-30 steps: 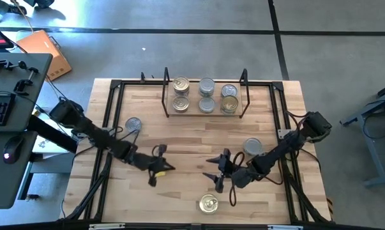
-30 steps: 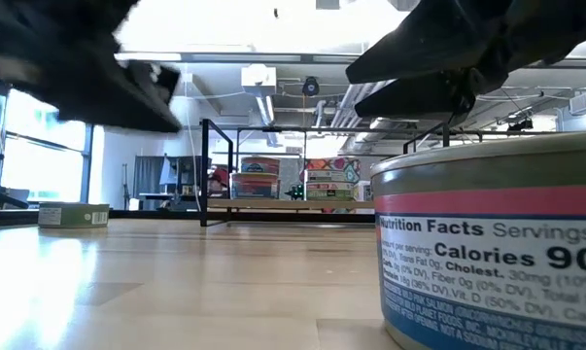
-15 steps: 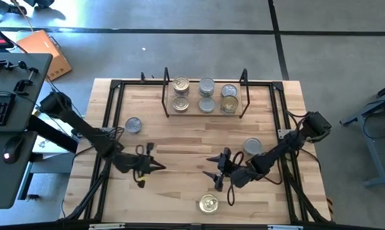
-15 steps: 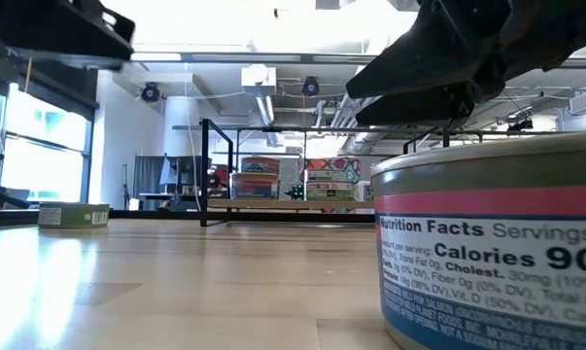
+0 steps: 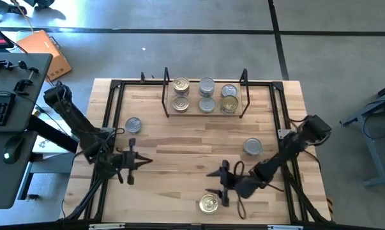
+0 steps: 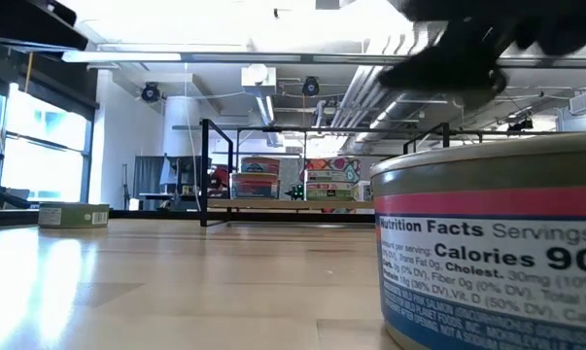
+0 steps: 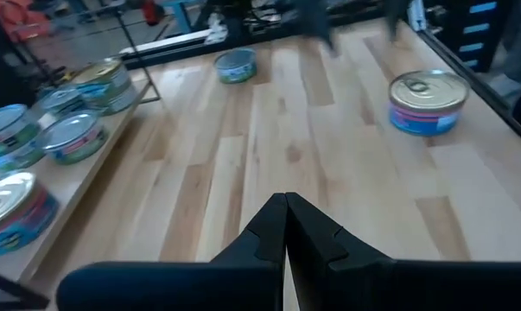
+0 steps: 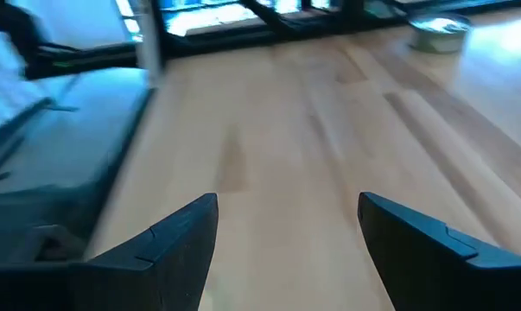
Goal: Stack canned seafood by type on shelf
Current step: Stack the blue-pink tuna can on top of the blue-pink tuna can on the shelf
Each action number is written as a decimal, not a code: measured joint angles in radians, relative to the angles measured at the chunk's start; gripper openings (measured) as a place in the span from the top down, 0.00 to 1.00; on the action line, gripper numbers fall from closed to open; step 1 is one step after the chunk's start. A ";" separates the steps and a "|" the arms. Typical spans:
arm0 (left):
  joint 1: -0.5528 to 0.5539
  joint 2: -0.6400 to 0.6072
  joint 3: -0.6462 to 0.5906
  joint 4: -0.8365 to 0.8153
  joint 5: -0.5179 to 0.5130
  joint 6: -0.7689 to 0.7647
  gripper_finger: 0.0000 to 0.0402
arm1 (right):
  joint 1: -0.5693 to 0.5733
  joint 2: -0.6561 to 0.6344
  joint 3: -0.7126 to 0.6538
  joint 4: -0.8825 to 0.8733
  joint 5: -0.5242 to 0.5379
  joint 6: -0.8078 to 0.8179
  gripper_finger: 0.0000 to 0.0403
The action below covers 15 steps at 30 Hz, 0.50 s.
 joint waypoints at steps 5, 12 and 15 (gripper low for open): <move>-0.013 0.002 0.000 -0.052 -0.047 -0.056 1.00 | 0.075 -0.043 0.065 -0.146 -0.002 0.081 0.32; 0.002 0.002 0.000 -0.054 -0.071 -0.059 1.00 | 0.099 -0.024 0.241 -0.456 -0.238 0.336 0.33; 0.016 0.002 0.000 -0.054 -0.072 -0.059 1.00 | 0.081 0.029 0.293 -0.509 -0.346 0.346 0.37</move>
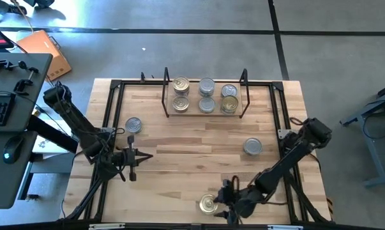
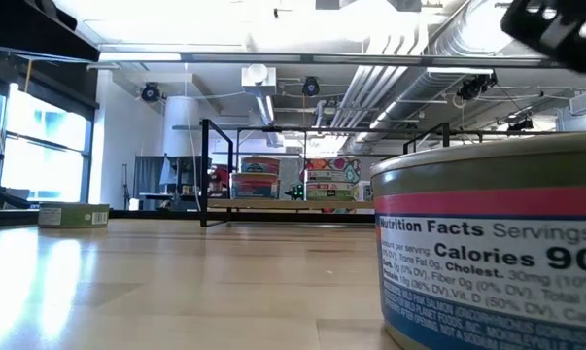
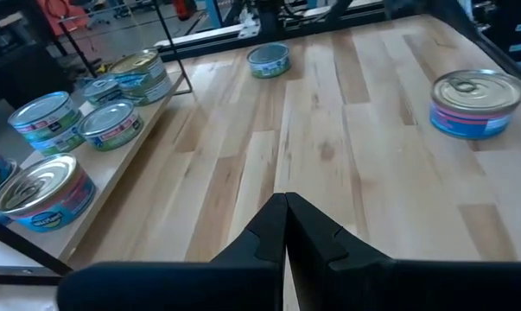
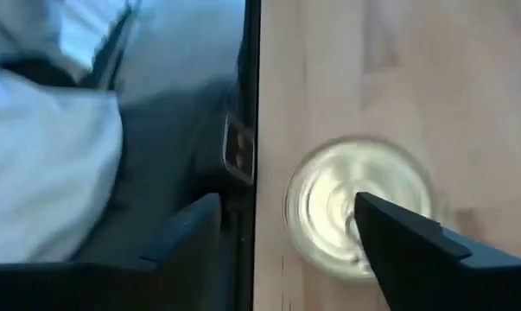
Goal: Stack canned seafood by type on shelf
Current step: Stack the blue-pink tuna can on top of the blue-pink tuna can on the shelf
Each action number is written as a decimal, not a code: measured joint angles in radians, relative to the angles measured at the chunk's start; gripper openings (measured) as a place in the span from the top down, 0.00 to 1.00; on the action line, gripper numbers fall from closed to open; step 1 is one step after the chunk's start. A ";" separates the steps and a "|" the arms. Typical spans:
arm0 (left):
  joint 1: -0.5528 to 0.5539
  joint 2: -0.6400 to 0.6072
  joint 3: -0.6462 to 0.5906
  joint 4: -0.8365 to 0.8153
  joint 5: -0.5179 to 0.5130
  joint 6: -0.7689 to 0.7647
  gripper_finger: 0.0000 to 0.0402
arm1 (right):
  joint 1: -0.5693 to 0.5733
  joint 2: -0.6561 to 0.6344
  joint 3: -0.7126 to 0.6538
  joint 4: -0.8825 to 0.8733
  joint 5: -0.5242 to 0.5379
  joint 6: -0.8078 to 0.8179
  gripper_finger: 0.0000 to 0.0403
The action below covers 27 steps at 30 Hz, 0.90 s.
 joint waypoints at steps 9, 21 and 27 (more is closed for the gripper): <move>0.045 0.000 0.000 -0.003 0.002 -0.001 1.00 | -0.080 0.139 0.043 0.039 -0.163 -0.081 0.71; 0.075 0.000 0.000 0.008 0.006 -0.022 1.00 | -0.194 0.164 0.046 -0.047 -0.107 -0.198 0.98; 0.092 0.000 0.000 0.010 0.006 -0.028 1.00 | -0.277 0.162 0.047 -0.103 -0.008 -0.234 0.99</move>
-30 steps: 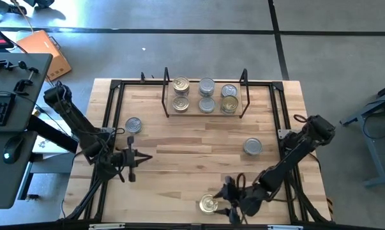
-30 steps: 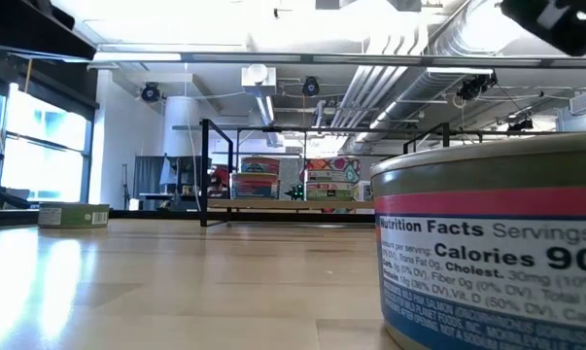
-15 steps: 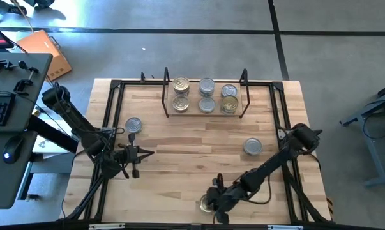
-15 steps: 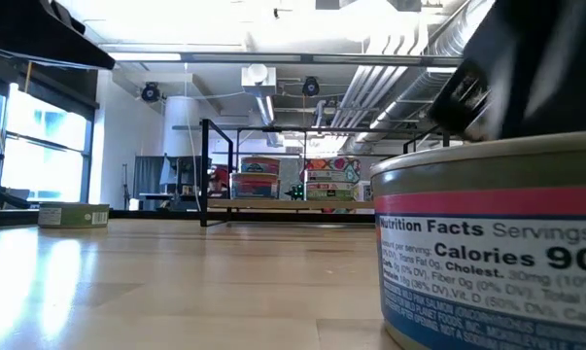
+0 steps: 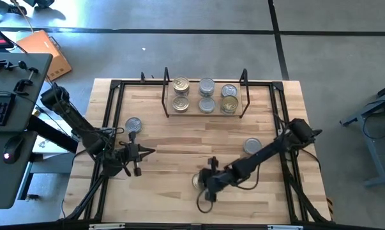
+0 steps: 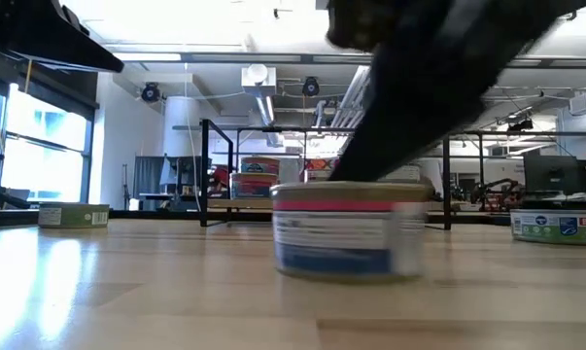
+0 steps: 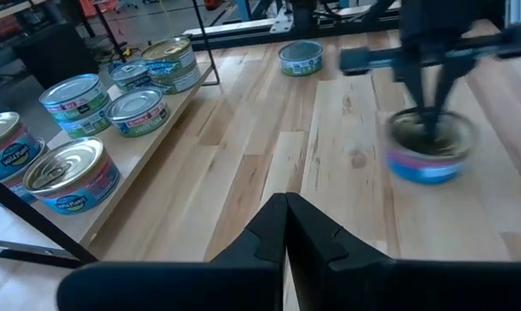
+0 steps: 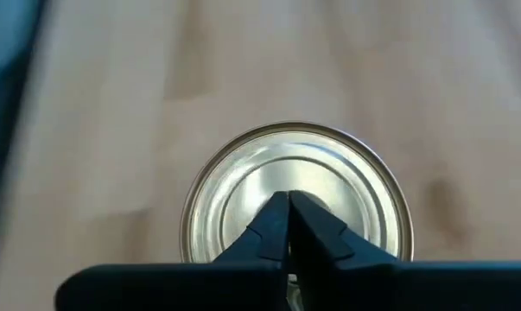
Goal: Stack canned seafood by type on shelf
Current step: Stack the blue-pink tuna can on top of the blue-pink tuna can on the shelf
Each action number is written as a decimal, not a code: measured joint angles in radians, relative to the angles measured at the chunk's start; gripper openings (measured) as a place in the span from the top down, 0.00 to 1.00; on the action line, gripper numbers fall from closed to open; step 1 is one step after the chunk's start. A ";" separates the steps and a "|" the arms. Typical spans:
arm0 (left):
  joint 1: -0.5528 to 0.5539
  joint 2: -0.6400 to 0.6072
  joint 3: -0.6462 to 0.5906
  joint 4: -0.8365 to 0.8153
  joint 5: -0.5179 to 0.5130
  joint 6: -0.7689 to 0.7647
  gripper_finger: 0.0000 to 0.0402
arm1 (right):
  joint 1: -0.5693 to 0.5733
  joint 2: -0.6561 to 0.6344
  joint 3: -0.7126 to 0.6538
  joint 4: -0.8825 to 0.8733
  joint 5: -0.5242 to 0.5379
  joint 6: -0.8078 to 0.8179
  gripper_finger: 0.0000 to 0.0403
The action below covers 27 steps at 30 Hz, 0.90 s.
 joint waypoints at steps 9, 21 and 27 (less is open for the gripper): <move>0.075 0.092 0.000 0.089 0.151 0.010 1.00 | -0.154 0.005 -0.004 0.021 0.088 0.047 1.00; 0.223 0.293 0.000 0.454 0.342 0.178 1.00 | -0.190 0.128 -0.004 0.375 0.098 0.053 1.00; 0.297 0.330 0.000 0.515 0.494 0.176 1.00 | -0.165 0.151 -0.008 0.535 0.081 -0.027 1.00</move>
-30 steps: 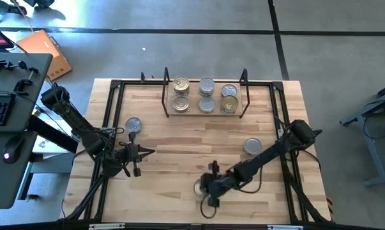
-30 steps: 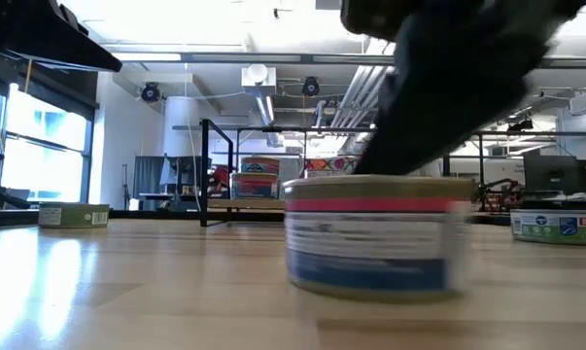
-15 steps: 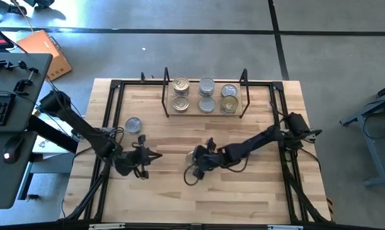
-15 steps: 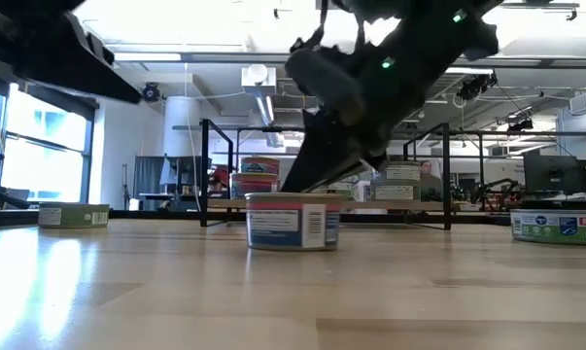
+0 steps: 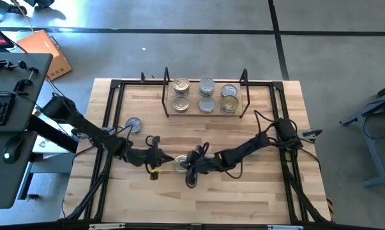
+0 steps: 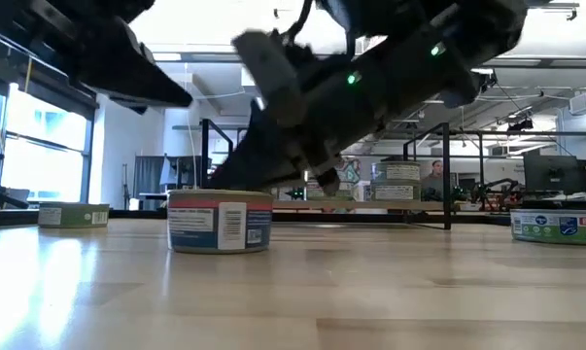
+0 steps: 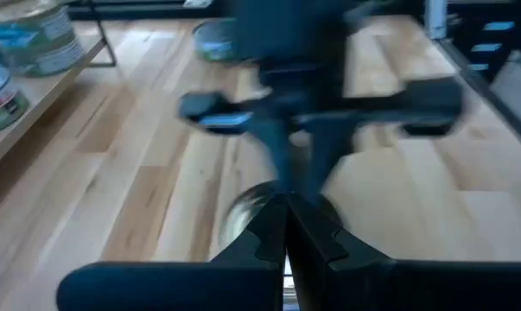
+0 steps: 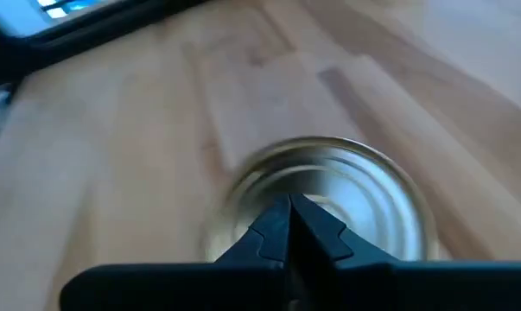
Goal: Stack canned seafood by type on shelf
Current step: Stack the blue-pink tuna can on top of the blue-pink tuna can on the shelf
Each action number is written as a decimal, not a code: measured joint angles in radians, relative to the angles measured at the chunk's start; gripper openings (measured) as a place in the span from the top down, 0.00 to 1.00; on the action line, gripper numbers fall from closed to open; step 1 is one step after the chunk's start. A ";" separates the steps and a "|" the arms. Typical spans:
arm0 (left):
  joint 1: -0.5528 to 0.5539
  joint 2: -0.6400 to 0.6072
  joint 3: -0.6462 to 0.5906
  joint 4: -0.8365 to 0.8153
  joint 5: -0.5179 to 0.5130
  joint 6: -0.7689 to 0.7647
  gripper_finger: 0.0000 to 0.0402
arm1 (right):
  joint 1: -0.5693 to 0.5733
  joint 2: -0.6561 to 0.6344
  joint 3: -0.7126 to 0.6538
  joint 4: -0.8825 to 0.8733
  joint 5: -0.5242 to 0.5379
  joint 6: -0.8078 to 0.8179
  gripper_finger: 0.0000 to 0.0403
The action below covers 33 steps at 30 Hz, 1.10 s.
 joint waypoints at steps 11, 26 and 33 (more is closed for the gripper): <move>0.136 0.181 0.000 0.161 0.158 0.041 1.00 | 0.108 -0.104 0.001 0.041 0.020 -0.155 1.00; 0.256 0.339 0.002 0.254 0.315 0.060 1.00 | 0.138 -0.113 0.002 -0.104 0.048 -0.104 1.00; 0.245 0.281 -0.001 0.237 0.321 0.043 1.00 | 0.138 -0.113 0.002 -0.115 0.046 -0.104 1.00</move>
